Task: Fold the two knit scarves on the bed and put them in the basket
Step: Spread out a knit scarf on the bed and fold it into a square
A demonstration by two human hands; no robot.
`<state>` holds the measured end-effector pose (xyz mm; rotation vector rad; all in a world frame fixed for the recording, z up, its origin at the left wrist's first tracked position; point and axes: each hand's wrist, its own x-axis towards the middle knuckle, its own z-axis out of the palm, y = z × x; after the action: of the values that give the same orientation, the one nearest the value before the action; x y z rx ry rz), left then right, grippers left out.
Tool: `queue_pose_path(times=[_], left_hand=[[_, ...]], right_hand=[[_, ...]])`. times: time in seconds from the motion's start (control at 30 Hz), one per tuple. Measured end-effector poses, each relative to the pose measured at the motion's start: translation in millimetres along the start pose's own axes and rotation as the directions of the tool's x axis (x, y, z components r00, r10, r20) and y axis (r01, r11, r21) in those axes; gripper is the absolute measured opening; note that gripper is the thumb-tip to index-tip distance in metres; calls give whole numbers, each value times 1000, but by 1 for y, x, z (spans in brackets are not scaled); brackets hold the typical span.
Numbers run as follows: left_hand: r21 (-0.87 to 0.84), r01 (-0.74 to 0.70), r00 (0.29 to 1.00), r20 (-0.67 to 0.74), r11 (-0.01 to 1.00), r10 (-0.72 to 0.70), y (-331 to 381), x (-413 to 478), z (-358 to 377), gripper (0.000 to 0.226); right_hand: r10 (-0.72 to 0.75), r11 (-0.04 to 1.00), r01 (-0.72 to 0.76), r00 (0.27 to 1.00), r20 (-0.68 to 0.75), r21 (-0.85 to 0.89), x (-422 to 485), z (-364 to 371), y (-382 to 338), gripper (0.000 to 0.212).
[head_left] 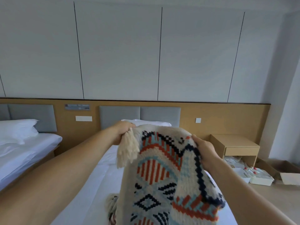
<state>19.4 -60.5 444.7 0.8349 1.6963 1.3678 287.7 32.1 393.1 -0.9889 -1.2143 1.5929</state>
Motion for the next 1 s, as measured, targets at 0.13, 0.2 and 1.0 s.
queue_pose_path(times=[0.13, 0.2, 1.0], left_hand=[[252, -373, 923, 2, 893, 385, -19, 5, 52, 16], [352, -515, 857, 208, 781, 472, -24, -5, 66, 30], [866, -412, 855, 259, 284, 450, -1, 17, 28, 25]], right_hand=[[-56, 975, 74, 995, 88, -211, -4, 26, 15, 34], [-121, 922, 162, 983, 136, -352, -3, 33, 19, 40], [-147, 331, 392, 920, 363, -858, -14, -22, 7, 29]])
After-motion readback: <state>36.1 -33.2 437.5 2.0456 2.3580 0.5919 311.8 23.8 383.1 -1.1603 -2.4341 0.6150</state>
